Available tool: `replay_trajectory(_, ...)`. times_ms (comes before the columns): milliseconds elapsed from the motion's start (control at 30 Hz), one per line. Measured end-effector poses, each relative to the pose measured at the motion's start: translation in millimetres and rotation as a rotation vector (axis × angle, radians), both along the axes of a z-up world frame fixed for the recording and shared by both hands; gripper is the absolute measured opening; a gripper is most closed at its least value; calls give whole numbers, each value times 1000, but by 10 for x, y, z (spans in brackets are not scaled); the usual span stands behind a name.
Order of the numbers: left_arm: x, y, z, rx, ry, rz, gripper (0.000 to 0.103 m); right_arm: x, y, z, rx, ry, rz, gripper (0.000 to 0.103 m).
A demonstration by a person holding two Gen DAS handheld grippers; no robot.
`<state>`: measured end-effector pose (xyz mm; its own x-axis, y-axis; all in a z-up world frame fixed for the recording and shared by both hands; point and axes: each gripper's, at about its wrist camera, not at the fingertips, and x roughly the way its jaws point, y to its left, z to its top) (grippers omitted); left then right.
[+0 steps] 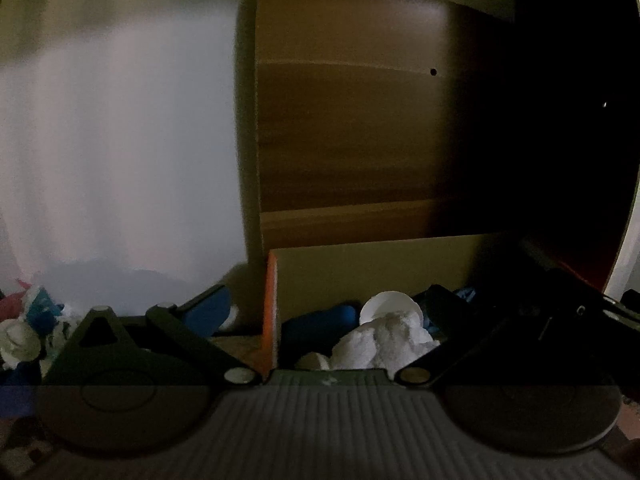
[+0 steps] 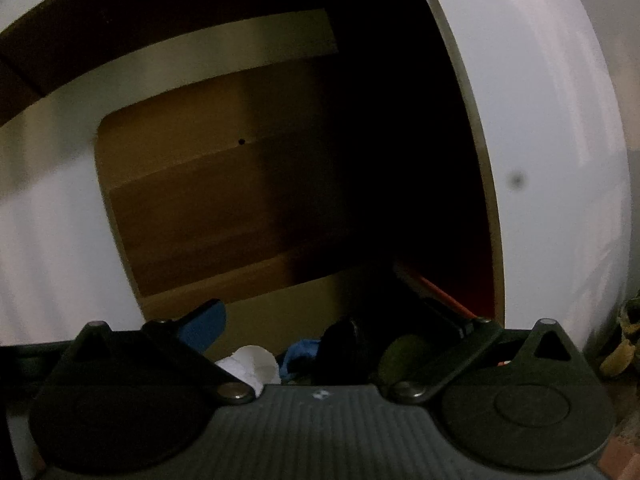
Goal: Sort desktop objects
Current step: 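Withdraw both tools from the orange box back over the cluttered table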
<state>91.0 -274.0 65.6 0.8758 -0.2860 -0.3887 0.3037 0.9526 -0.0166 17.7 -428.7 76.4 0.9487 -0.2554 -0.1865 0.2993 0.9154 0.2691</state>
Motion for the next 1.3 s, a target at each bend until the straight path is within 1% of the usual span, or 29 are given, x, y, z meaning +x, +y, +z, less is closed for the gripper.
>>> replay_trajectory(167, -101, 158, 15, -1, 1, 24, 103, -111, 158, 79, -21, -7, 24, 103)
replay_trajectory(267, -186, 333, 32, -3, -3, 46, 103, -136, 308, 122, -34, -7, 44, 103)
replay_trajectory(700, -546, 1223, 147, -31, -26, 171, 103, -322, 1179, 309, -91, -28, 163, 103)
replay_trajectory(800, -566, 1416, 139, -39, -22, 199, 103, -315, 1391, 327, -101, -27, 190, 103)
replay_trajectory(1100, -687, 2007, 11, -36, -5, 298, 103, -318, 2044, 258, -123, 5, 293, 103)
replay_trajectory(1300, -885, 2361, -207, 8, -7, 376, 103, -436, 2425, 50, -113, 42, 385, 103)
